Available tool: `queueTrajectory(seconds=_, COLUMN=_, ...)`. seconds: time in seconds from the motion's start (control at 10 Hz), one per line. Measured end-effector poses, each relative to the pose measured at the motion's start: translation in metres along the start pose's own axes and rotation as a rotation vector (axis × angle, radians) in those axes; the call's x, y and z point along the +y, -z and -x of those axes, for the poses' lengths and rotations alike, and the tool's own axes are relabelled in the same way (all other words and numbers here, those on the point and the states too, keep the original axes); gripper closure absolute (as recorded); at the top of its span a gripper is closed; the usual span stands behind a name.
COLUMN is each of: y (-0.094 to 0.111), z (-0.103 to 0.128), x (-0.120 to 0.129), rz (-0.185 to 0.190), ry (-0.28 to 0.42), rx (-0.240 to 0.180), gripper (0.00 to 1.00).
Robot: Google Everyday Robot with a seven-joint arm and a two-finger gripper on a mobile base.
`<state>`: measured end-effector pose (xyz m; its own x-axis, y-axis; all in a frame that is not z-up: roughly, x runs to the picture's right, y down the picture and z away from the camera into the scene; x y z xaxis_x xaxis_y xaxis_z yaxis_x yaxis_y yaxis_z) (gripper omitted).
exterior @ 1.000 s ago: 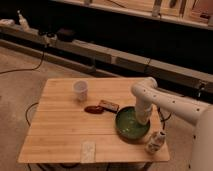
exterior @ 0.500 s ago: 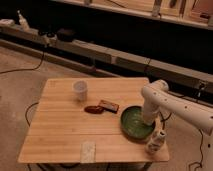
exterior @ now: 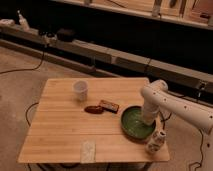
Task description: Push the ceramic bowl across the table
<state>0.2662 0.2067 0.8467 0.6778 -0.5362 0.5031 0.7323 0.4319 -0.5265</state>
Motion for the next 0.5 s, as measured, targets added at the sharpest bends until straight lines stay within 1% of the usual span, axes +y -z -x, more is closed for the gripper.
queueTrajectory(seconds=0.1, y=0.0001, z=0.0002, x=-0.0005, rz=-0.001, ry=0.000, rx=0.000, gripper=0.26)
queueTrajectory(seconds=0.2, y=0.0002, z=0.0003, x=-0.0005, rz=-0.001, ry=0.001, rx=0.000, gripper=0.21)
queueTrajectory(seconds=0.4, y=0.0029, z=0.0019, x=-0.0008, rz=0.000, ry=0.000, rx=-0.005, gripper=0.20)
queueTrajectory(seconds=0.5, y=0.0087, z=0.0010, x=0.0005, rz=0.001, ry=-0.002, rx=-0.002, gripper=0.20)
